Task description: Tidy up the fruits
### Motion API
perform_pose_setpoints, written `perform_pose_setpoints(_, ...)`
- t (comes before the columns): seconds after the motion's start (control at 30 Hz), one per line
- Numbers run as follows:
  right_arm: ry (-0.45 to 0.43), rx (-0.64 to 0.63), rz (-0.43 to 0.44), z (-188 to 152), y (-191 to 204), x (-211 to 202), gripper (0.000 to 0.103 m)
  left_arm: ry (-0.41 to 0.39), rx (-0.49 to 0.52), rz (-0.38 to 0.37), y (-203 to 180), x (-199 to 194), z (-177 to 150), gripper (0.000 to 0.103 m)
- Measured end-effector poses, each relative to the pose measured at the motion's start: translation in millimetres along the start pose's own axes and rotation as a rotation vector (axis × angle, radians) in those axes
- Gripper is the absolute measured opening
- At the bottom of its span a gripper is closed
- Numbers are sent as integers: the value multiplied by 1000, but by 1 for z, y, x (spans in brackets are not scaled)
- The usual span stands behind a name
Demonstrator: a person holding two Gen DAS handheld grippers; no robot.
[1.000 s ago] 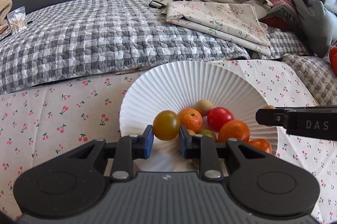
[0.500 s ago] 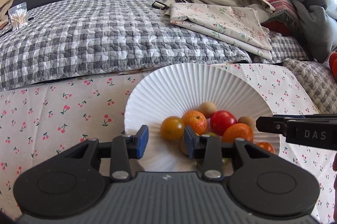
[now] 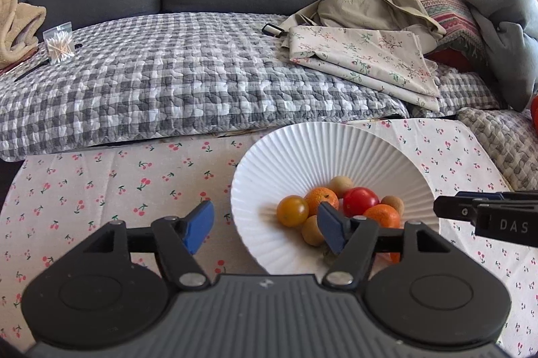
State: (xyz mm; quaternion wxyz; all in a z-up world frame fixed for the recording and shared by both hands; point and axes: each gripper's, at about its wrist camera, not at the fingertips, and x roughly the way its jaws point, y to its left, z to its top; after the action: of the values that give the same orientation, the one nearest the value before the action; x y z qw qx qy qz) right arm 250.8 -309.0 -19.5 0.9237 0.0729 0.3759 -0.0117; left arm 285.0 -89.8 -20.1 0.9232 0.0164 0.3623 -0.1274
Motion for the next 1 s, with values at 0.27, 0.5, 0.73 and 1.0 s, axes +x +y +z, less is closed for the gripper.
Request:
perform_pose_setpoints(0.27, -33, 13, 23, -5, 11, -33, 29, -9, -2, 66, 5, -41, -7, 79)
perform_pose_setpoints(0.5, -37, 12, 64, -15, 33, -68, 31, -40, 17, 125, -8, -81, -22, 86)
perform_pose_setpoints(0.73, -49, -60, 54, -31, 51, -102, 47, -57, -2, 112, -13, -124, -42, 91)
perform_pose_setpoints(1.0, -90, -88, 39, -55, 55, -147, 74, -106, -25, 83, -9, -171, -58, 98)
